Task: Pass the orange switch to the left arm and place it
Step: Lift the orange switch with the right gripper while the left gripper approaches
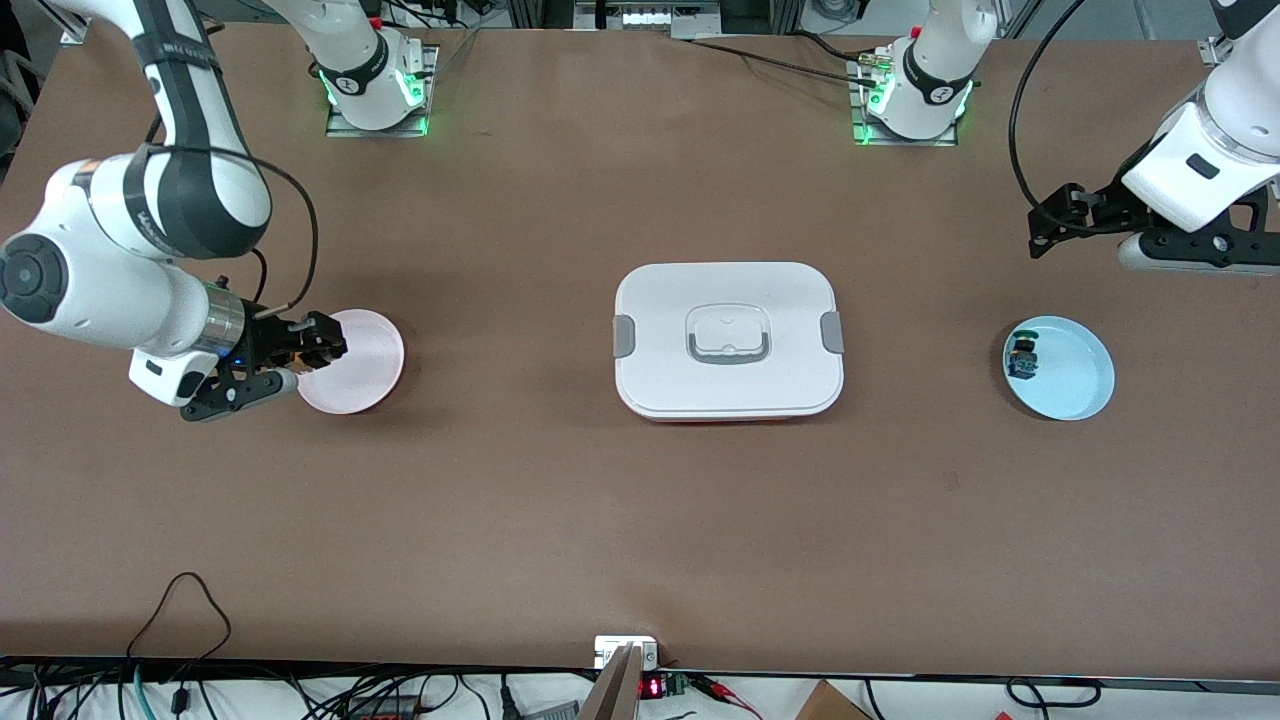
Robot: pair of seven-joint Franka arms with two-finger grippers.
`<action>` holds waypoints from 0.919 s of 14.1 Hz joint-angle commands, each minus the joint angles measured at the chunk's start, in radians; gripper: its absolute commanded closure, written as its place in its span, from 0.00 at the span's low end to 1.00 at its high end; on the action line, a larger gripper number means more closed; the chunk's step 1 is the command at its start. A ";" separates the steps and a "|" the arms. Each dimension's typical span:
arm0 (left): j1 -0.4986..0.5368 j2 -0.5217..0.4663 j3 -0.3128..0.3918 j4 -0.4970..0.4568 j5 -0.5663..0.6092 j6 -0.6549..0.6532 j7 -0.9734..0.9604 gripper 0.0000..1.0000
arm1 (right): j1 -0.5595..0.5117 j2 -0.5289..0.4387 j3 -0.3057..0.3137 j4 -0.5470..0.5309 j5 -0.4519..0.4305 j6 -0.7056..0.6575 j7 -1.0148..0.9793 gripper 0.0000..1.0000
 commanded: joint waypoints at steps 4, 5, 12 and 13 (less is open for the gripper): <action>-0.001 0.027 -0.001 0.049 -0.015 -0.077 0.003 0.00 | 0.000 -0.056 0.046 0.017 0.220 -0.014 -0.206 0.99; -0.001 0.027 -0.001 0.051 -0.015 -0.086 0.002 0.00 | 0.000 -0.059 0.054 0.017 0.260 -0.013 -0.272 0.99; -0.002 0.027 -0.002 0.051 -0.015 -0.119 0.003 0.00 | 0.031 -0.056 0.069 0.004 0.557 -0.021 -0.697 0.99; -0.001 0.027 -0.001 0.051 -0.048 -0.142 0.003 0.00 | 0.052 -0.053 0.069 0.001 0.617 -0.016 -0.749 0.99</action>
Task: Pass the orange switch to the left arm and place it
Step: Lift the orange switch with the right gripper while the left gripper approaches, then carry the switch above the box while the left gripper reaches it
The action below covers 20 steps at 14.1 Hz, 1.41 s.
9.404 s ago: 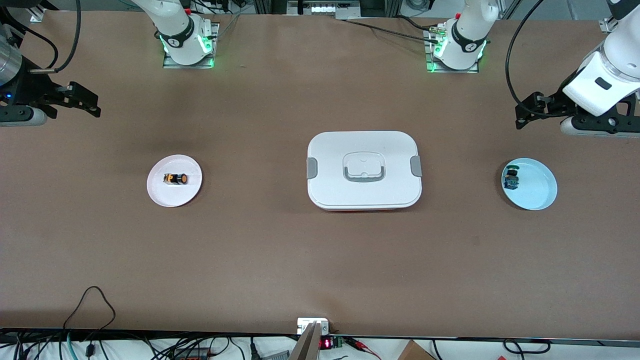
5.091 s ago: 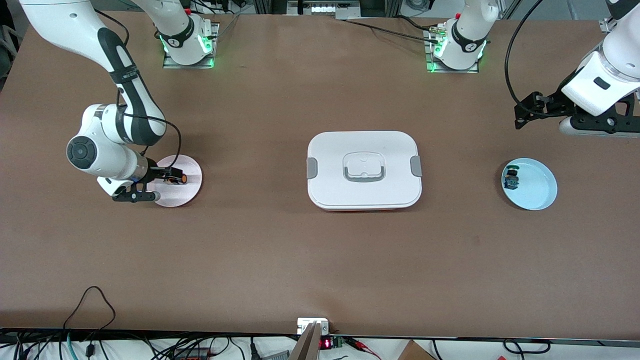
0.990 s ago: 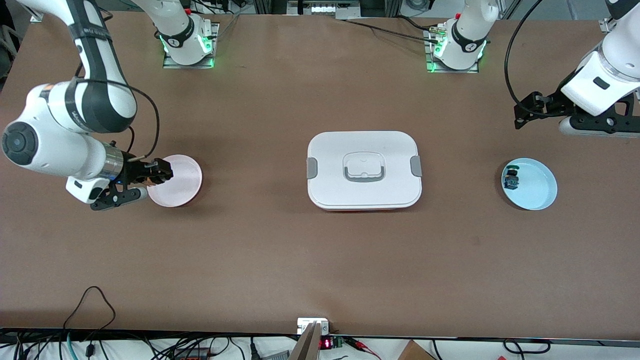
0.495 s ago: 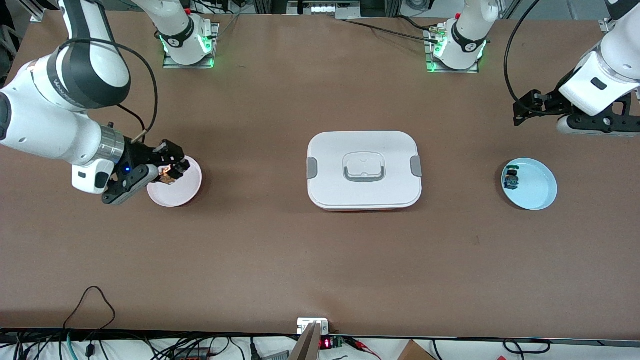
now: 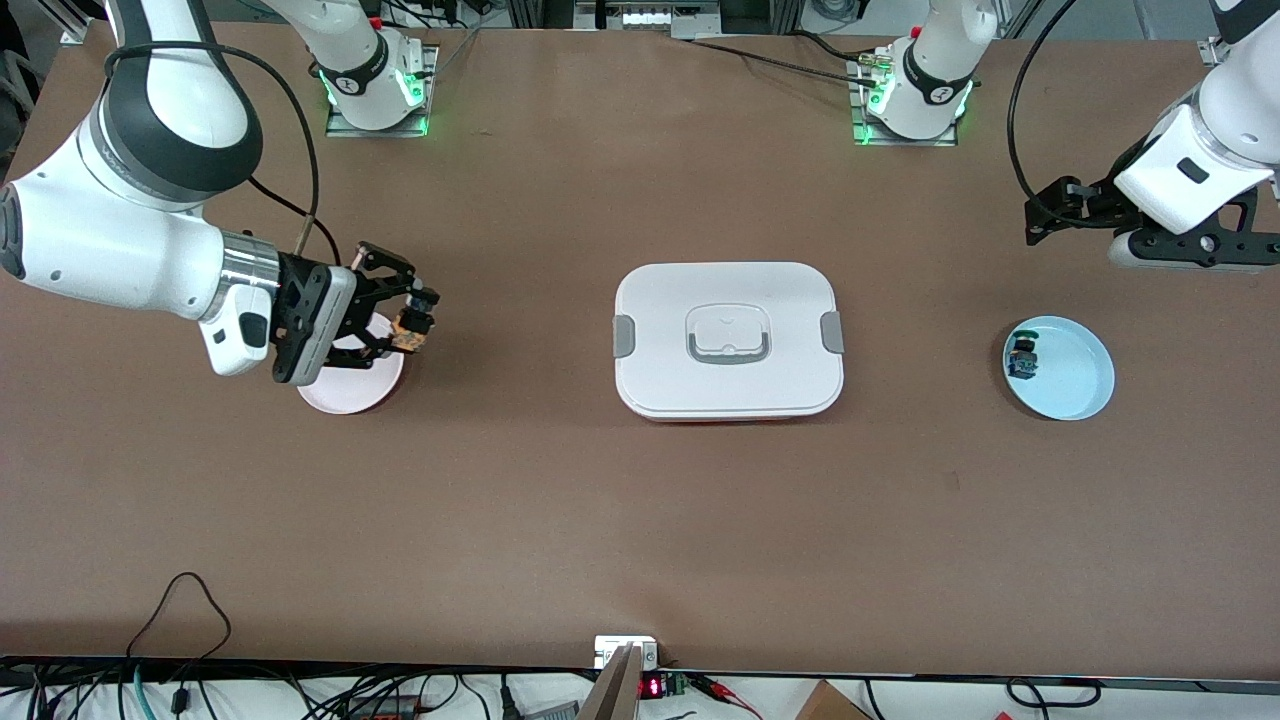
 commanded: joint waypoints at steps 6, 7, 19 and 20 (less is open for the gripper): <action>0.041 0.060 0.010 0.035 -0.318 -0.259 0.011 0.00 | 0.106 0.005 0.002 -0.016 0.278 0.001 -0.277 0.99; 0.041 0.077 0.009 0.035 -0.377 -0.257 0.015 0.00 | 0.113 0.006 0.002 -0.021 0.318 0.004 -0.313 0.99; 0.009 0.213 -0.070 -0.221 -1.352 0.179 0.279 0.00 | 0.251 0.083 0.001 -0.024 0.913 0.068 -0.723 0.99; 0.009 0.218 -0.103 -0.247 -1.429 0.227 0.323 0.00 | 0.265 0.084 0.001 -0.023 0.945 0.081 -0.724 0.99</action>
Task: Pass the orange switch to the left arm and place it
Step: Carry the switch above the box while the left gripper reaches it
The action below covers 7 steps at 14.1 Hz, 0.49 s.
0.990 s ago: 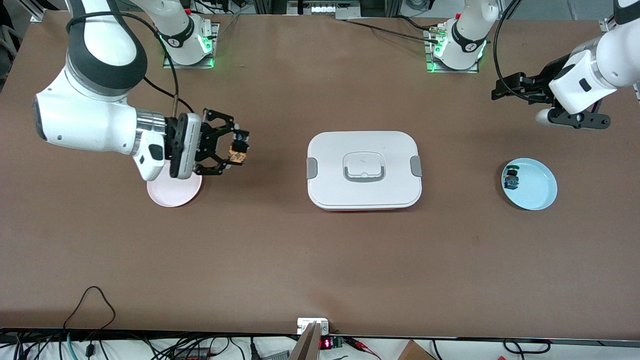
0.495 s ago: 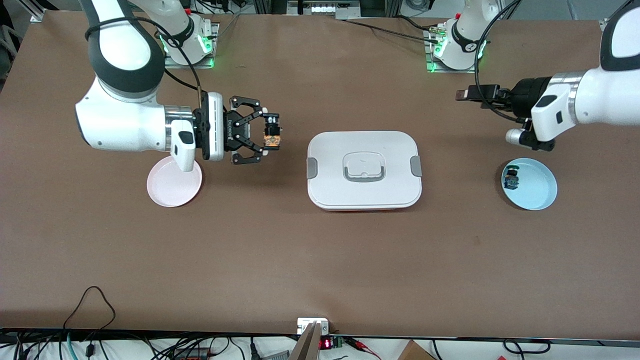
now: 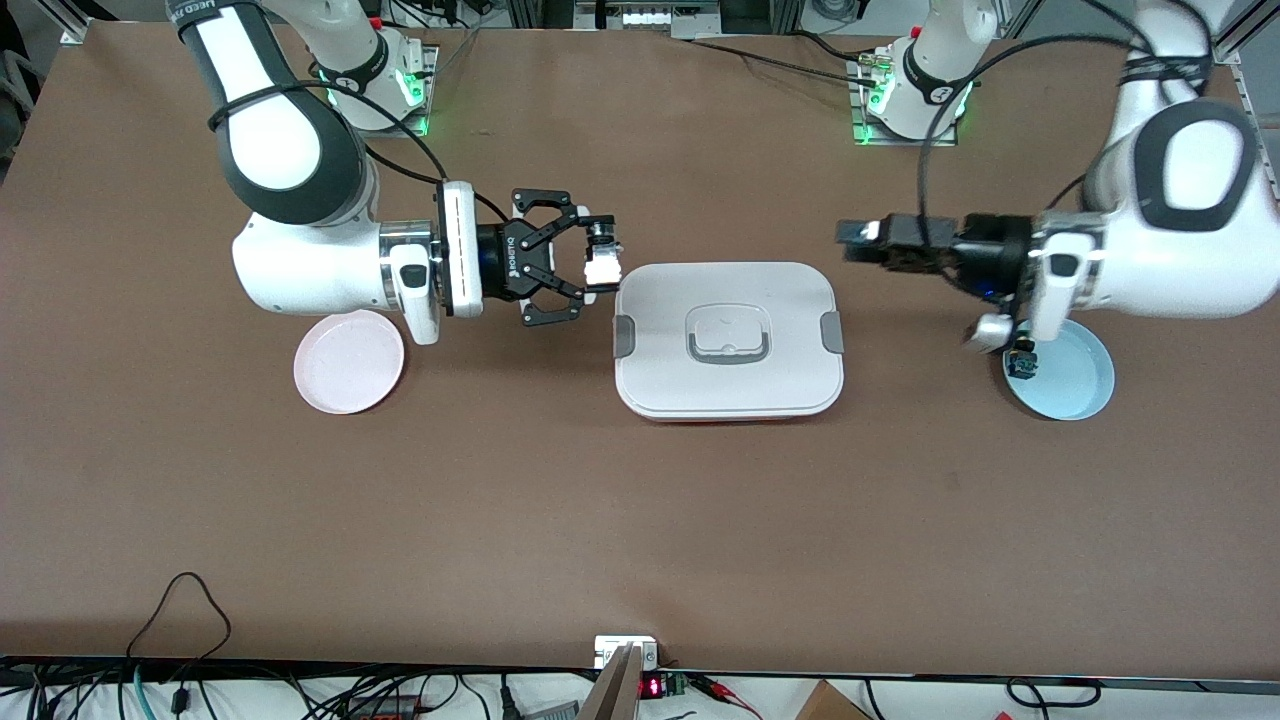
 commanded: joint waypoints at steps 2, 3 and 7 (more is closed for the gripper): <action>-0.014 0.015 -0.081 -0.083 -0.241 0.153 0.183 0.00 | 0.058 -0.003 -0.005 0.004 0.087 0.070 -0.023 0.99; -0.014 0.016 -0.091 -0.083 -0.276 0.181 0.205 0.00 | 0.072 -0.001 -0.005 0.006 0.087 0.090 -0.023 0.99; -0.029 0.008 -0.169 -0.083 -0.373 0.300 0.230 0.00 | 0.103 0.002 -0.005 0.007 0.101 0.127 -0.023 0.99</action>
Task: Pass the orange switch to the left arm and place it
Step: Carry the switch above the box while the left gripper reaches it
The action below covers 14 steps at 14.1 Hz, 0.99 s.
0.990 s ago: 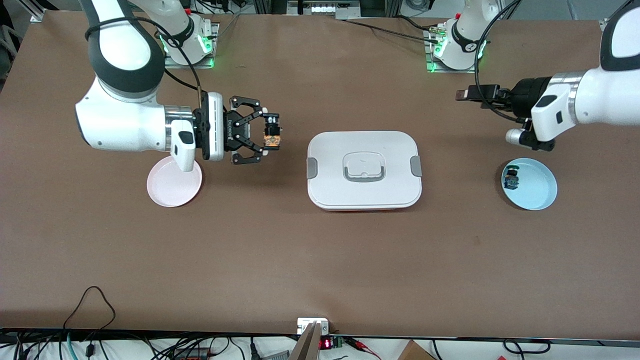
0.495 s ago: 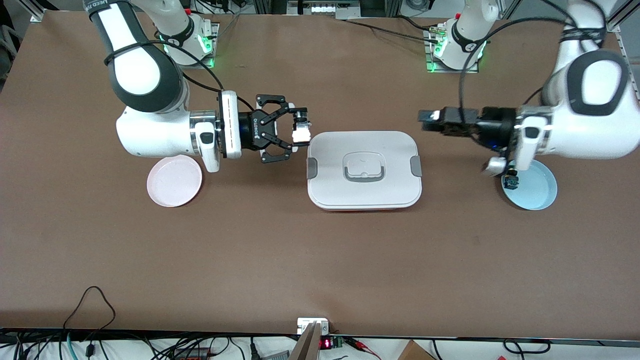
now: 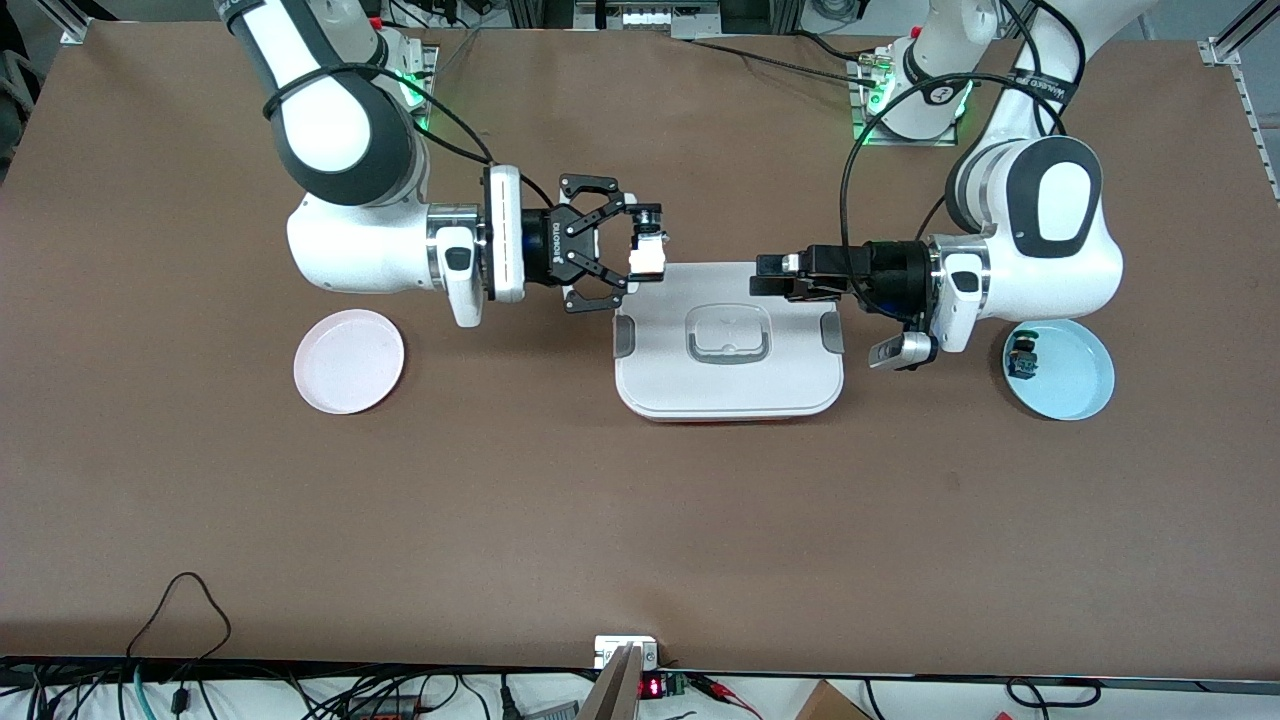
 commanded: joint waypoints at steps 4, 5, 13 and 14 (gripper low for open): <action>-0.012 -0.014 -0.120 -0.028 -0.083 0.126 0.041 0.00 | 0.040 0.010 -0.005 0.005 0.069 0.032 -0.018 0.99; -0.014 -0.018 -0.128 -0.040 -0.085 0.126 0.041 0.00 | 0.041 0.010 -0.005 0.005 0.069 0.039 -0.020 0.99; -0.008 -0.034 -0.163 -0.079 -0.163 0.128 0.067 0.68 | 0.075 0.013 -0.007 0.002 0.098 0.065 -0.018 0.99; -0.003 -0.034 -0.163 -0.079 -0.163 0.123 0.067 0.72 | 0.075 0.011 -0.007 0.004 0.098 0.070 -0.017 0.98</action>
